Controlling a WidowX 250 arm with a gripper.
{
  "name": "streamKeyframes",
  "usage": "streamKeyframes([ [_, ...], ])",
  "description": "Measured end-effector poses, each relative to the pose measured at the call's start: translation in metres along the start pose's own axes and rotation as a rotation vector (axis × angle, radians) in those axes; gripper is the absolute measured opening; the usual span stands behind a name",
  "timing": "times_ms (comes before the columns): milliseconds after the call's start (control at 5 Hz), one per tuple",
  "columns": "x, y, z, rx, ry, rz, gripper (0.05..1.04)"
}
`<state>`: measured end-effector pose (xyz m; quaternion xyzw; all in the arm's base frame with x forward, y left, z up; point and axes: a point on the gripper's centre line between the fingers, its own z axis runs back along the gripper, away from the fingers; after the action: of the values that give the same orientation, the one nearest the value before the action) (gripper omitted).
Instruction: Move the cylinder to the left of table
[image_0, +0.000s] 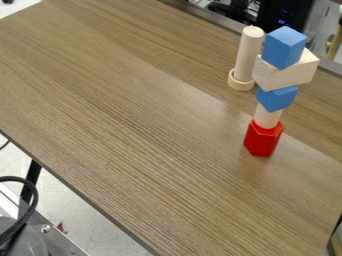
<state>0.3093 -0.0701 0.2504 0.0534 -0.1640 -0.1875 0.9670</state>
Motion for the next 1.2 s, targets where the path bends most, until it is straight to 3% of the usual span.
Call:
streamKeyframes([
  [400, -0.002, 0.004, -0.017, -0.023, 0.049, 0.023, 1.000],
  [800, 0.013, 0.021, -0.024, -0.026, 0.043, 0.061, 1.000],
  [1200, 0.022, 0.038, -0.048, -0.019, 0.035, 0.142, 1.000],
])
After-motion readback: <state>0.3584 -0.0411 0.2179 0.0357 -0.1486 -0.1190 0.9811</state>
